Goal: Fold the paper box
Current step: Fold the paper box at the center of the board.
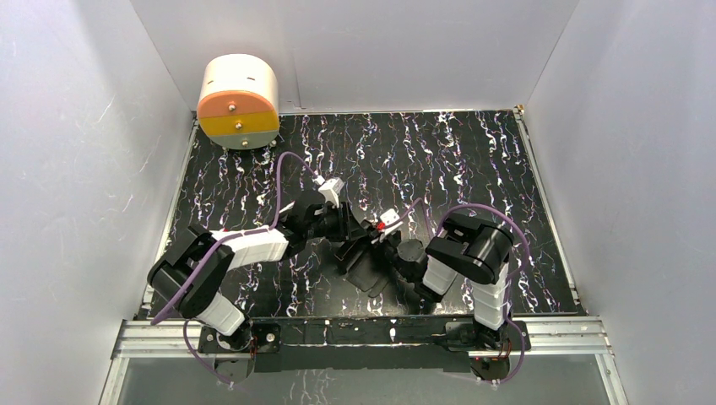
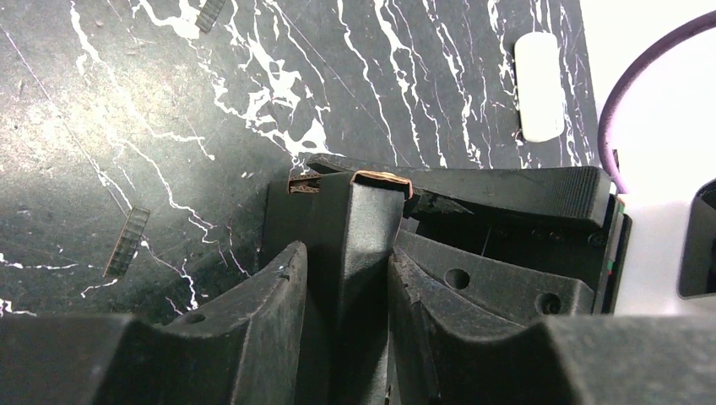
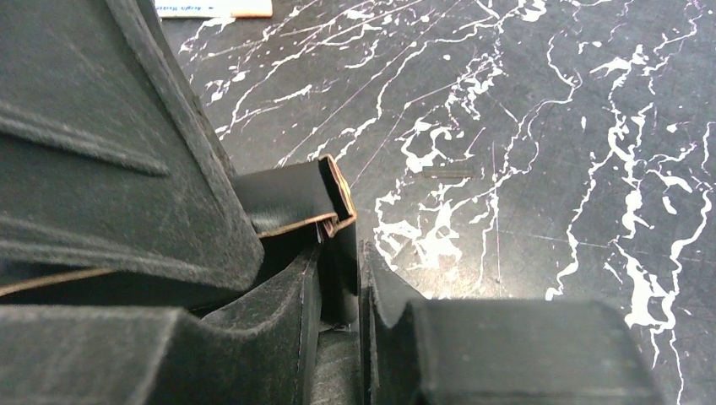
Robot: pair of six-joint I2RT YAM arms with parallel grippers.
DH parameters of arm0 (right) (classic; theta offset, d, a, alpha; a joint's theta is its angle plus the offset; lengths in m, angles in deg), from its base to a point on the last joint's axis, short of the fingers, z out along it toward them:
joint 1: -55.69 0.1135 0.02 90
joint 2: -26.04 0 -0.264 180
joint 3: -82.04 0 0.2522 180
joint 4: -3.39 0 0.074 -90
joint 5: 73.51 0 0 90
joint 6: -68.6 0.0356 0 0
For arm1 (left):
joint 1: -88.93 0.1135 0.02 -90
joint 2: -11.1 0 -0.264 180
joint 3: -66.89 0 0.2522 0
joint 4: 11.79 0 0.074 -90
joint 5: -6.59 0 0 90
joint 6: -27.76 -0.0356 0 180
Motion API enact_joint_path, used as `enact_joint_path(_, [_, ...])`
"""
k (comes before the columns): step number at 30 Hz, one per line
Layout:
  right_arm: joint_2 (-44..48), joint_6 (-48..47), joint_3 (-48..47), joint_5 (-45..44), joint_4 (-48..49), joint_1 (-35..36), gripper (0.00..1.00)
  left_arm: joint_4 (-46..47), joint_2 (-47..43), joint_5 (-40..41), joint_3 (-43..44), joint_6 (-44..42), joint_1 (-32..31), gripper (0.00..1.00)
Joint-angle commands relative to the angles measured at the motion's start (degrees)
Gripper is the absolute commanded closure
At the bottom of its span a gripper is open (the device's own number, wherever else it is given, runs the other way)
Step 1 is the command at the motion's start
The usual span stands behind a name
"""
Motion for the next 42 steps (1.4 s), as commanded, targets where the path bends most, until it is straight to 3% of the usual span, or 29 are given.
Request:
enact_joint_path(1, [0.5, -0.3, 1.6, -0.8, 8.9, -1.0, 0.70, -7.8, -3.4, -1.5, 1.6, -2.9, -1.4, 0.74])
enact_joint_path(10, [3.9, -0.3, 5.3, 0.4, 10.7, -1.0, 0.62, -9.8, -4.4, 1.2, 2.1, -4.4, -1.4, 0.75])
enact_joint_path(15, [12.2, 2.0, 7.5, 0.8, 4.6, -1.0, 0.52, -10.3, -4.3, 3.0, 2.1, -3.6, -1.4, 0.76])
enact_joint_path(18, [22.1, 3.9, 7.1, 0.5, -9.7, -1.0, 0.46, -9.4, -4.3, 4.2, 1.2, -2.1, -1.1, 0.76])
enact_joint_path(22, [37.1, 9.4, 0.5, -2.7, -40.8, -1.1, 0.38, -6.2, -4.6, 4.3, -0.9, 1.7, 0.1, 0.76])
enact_joint_path(28, [47.2, 20.3, -11.2, -5.9, -75.6, -1.6, 0.29, -2.5, -5.2, 4.8, -4.4, 6.0, 1.7, 0.68])
enact_joint_path(34, [48.5, 28.5, -21.1, -1.8, -97.4, -1.6, 0.24, -3.8, -8.3, 7.8, -7.1, 6.7, 3.1, 0.56])
enact_joint_path(42, [44.1, 34.4, -30.3, 8.8, -106.8, -1.2, 0.20, -12.7, -21.2, 16.5, -9.6, 5.0, 3.3, 0.39])
